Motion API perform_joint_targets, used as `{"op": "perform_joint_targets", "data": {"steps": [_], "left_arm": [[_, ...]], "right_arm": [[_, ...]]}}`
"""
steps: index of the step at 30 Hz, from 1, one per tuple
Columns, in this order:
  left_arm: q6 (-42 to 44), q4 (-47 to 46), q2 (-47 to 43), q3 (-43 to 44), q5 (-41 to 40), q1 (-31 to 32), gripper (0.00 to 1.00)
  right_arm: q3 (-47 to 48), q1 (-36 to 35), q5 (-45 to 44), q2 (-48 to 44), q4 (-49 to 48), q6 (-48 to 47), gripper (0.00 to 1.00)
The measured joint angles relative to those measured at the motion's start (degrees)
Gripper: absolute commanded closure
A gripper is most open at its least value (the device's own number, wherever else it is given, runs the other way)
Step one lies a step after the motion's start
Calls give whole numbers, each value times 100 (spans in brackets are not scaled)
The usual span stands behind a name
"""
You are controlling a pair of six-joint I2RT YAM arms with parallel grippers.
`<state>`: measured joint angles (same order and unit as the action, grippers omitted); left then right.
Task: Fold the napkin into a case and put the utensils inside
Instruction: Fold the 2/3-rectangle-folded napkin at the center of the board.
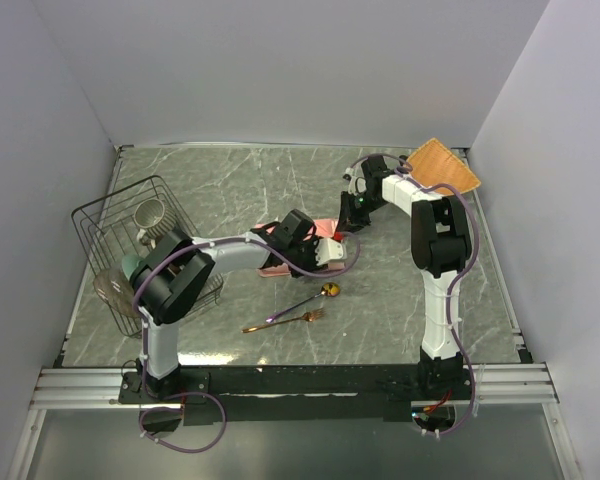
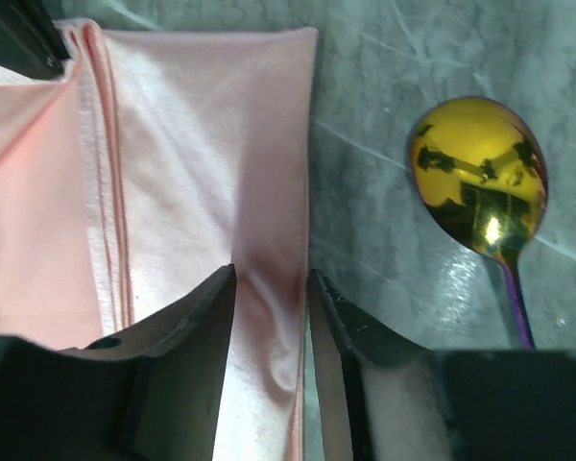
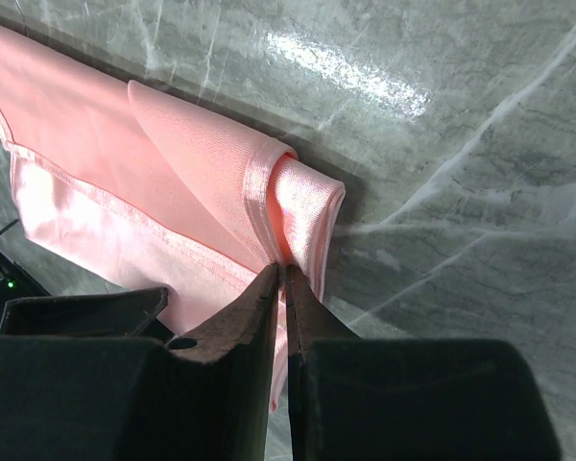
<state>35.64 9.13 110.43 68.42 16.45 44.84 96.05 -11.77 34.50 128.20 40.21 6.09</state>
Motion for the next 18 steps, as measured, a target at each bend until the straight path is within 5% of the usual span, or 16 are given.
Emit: {"op": "perform_joint_targets", "data": {"steps": [4, 6, 18], "left_arm": [[131, -175, 2, -68, -157, 26, 93], [195, -192, 7, -70, -240, 39, 98], [-22, 1228, 367, 1252, 647, -455, 99]], "right_arm": [[2, 0, 0, 0, 0, -2, 85], [2, 0, 0, 0, 0, -2, 85], [9, 0, 24, 13, 2, -28, 85]]}}
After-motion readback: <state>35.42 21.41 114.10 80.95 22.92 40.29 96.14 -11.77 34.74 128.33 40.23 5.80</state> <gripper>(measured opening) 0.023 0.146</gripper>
